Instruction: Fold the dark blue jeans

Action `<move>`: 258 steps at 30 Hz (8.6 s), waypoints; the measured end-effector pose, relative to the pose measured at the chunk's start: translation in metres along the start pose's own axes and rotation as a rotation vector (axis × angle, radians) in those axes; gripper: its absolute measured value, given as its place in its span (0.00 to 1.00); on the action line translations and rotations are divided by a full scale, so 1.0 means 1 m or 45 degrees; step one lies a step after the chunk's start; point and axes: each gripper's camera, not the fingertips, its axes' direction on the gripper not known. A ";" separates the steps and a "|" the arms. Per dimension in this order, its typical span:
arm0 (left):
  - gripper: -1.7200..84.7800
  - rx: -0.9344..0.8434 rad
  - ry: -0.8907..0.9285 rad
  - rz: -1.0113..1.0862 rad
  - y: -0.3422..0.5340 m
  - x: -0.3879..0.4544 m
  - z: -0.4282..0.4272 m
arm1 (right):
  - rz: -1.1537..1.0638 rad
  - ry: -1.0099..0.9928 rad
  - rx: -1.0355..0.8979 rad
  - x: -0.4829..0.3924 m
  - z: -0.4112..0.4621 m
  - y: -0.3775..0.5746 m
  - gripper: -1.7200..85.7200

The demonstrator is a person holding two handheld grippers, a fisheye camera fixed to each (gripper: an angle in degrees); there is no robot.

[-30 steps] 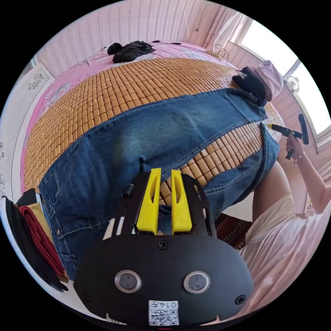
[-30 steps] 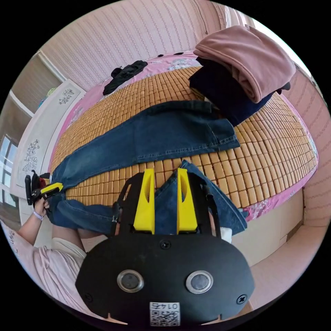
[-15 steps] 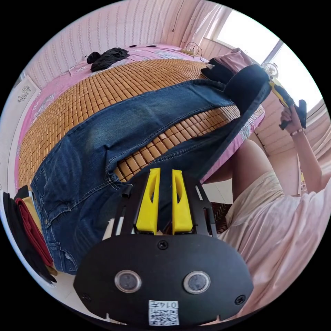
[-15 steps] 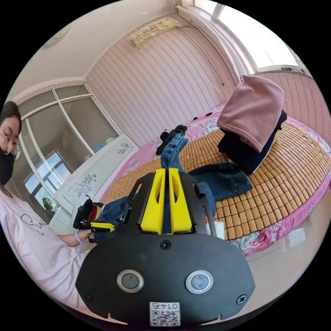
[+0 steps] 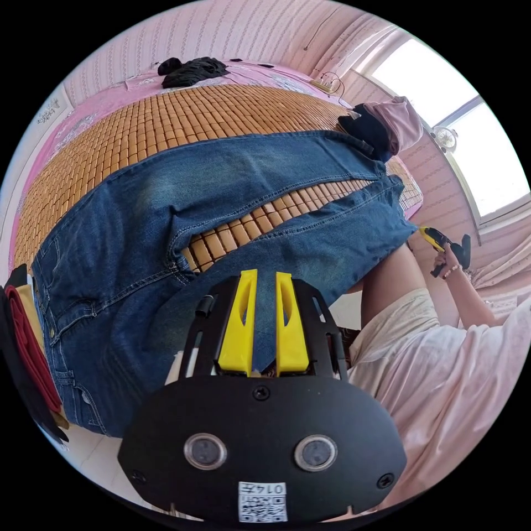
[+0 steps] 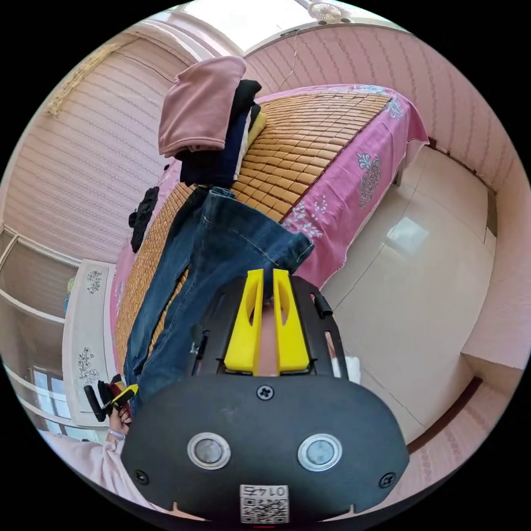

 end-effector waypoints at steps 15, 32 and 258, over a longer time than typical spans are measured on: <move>0.08 0.028 -0.193 -0.186 -0.049 -0.084 -0.009 | -1.057 0.444 -0.147 -0.286 0.169 -0.103 0.09; 0.07 0.003 -0.137 -0.219 -0.001 -0.143 -0.016 | -1.007 0.649 -0.245 -0.320 0.245 -0.170 0.01; 0.01 -0.273 -0.278 0.527 0.065 0.033 -0.003 | -0.073 0.108 -0.171 0.023 0.059 0.019 0.02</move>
